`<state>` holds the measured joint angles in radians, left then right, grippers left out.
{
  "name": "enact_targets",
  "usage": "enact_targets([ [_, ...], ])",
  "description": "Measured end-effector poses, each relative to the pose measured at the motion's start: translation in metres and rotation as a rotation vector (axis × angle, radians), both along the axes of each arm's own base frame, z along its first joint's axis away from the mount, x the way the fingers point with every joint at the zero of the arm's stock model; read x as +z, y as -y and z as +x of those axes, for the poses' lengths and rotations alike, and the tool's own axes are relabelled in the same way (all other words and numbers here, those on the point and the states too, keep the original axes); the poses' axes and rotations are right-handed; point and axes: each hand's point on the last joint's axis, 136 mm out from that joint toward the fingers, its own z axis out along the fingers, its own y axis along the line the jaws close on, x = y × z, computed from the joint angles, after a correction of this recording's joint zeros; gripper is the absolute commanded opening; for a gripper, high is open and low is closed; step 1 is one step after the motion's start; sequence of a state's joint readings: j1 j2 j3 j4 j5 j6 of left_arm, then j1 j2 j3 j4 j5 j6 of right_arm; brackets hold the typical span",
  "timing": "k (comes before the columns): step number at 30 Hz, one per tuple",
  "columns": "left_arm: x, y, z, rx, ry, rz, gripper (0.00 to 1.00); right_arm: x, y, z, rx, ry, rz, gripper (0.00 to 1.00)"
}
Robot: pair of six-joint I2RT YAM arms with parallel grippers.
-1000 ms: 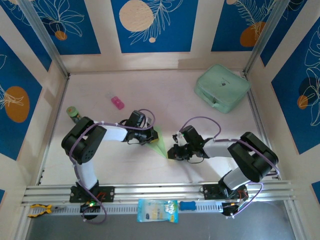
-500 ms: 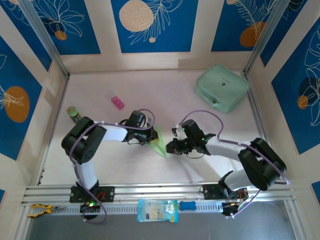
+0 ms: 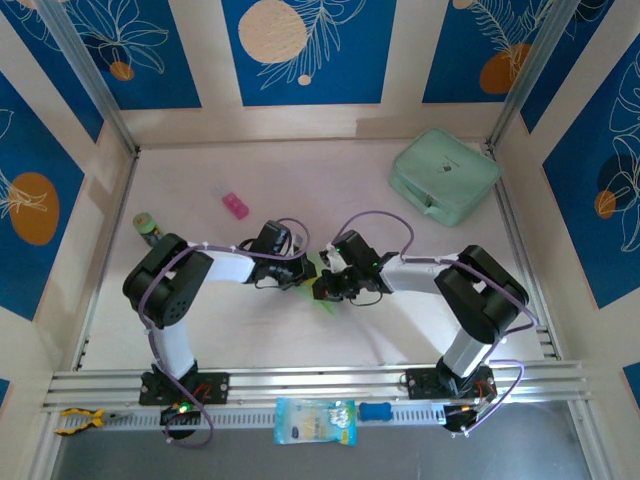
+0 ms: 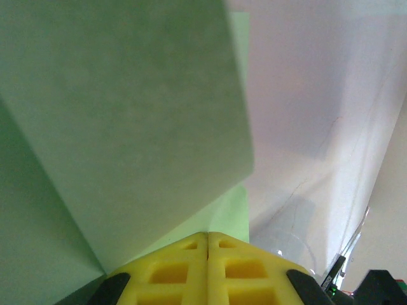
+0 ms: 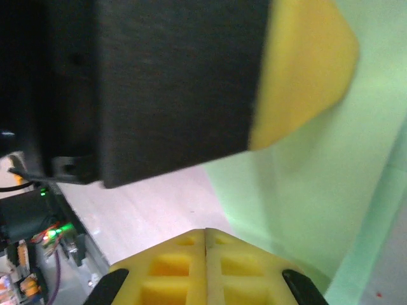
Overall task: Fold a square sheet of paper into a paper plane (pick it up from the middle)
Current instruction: Fourth fold the wing at the center of the table.
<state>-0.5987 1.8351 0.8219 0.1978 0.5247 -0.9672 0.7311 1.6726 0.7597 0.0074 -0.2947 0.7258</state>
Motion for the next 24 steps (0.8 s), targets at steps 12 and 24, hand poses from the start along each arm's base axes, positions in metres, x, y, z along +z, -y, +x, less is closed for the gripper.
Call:
enact_targets([
  [12, 0.0, 0.0, 0.0, 0.0, 0.0, 0.0, 0.05, -0.02, 0.021, -0.005, -0.03, -0.017, -0.041, 0.05],
  [24, 0.0, 0.001, -0.002, -0.008, -0.008, -0.005, 0.05, -0.02, 0.036, -0.019, -0.055, -0.015, 0.022, 0.06],
])
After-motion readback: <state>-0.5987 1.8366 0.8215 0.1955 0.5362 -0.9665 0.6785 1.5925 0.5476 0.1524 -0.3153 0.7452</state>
